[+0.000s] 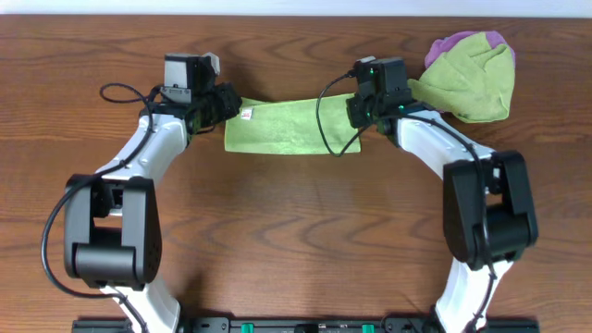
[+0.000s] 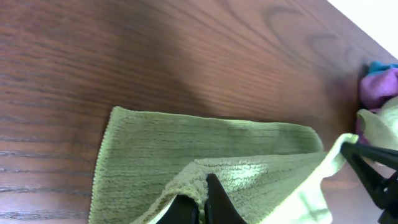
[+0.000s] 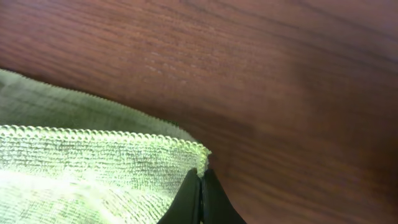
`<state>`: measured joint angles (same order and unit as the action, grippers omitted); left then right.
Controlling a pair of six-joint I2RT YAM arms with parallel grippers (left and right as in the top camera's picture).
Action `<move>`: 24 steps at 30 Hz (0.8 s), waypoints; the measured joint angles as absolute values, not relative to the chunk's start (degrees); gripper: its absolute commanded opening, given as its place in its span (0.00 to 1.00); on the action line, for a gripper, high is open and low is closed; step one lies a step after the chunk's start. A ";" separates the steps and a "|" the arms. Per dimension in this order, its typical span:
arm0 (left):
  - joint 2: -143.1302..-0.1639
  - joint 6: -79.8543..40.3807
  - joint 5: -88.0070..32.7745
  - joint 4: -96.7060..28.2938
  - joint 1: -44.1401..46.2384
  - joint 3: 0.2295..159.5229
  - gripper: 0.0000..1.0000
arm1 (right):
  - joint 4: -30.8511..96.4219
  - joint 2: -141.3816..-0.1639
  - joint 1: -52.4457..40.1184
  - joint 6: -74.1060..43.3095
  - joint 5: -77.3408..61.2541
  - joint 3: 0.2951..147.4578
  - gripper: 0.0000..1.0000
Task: Fold the cloth
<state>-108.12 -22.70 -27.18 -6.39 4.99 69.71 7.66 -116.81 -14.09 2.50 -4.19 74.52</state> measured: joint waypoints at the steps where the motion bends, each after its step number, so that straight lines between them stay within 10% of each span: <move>1: -108.64 -22.72 -26.89 -5.72 5.02 69.71 0.06 | 7.44 -117.34 -14.09 2.50 -4.16 75.02 0.01; 17: -115.28 -22.94 -25.21 0.10 5.04 69.71 0.10 | 6.55 -120.92 -14.09 2.52 -3.62 75.96 0.02; 24: -115.33 -22.59 -23.55 0.34 5.04 69.71 0.34 | 6.59 -121.23 -14.09 2.37 -3.09 75.96 0.36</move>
<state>-115.33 -22.59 -23.55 0.34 5.04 69.71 6.59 -121.23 -14.09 2.37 -3.09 75.96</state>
